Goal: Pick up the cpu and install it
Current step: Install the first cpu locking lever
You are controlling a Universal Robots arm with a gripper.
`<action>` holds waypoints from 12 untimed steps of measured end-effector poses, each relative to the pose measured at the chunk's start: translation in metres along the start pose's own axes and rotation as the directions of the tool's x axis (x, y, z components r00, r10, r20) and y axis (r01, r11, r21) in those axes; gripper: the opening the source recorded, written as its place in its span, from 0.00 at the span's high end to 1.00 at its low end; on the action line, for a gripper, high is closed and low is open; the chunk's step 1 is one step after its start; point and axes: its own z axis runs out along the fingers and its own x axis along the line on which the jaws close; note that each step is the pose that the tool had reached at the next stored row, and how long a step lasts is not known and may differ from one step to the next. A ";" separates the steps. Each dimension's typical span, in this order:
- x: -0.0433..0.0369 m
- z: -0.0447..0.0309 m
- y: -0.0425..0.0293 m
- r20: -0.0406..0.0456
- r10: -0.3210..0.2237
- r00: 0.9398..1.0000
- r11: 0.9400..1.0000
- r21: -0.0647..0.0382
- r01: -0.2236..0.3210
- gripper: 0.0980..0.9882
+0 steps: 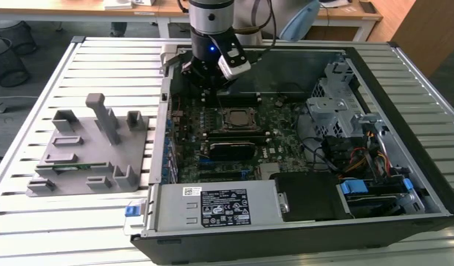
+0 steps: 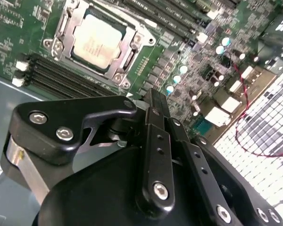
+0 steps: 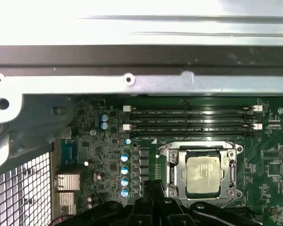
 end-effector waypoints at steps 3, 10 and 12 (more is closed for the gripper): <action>0.0007 0.0002 0.0054 0.000 0.000 1.000 1.000 0.000 0.000 0.99; 0.0038 0.0008 0.0150 0.000 -0.001 1.000 1.000 0.000 0.001 0.99; 0.0043 0.0009 0.0165 0.000 -0.002 1.000 1.000 0.000 0.002 0.99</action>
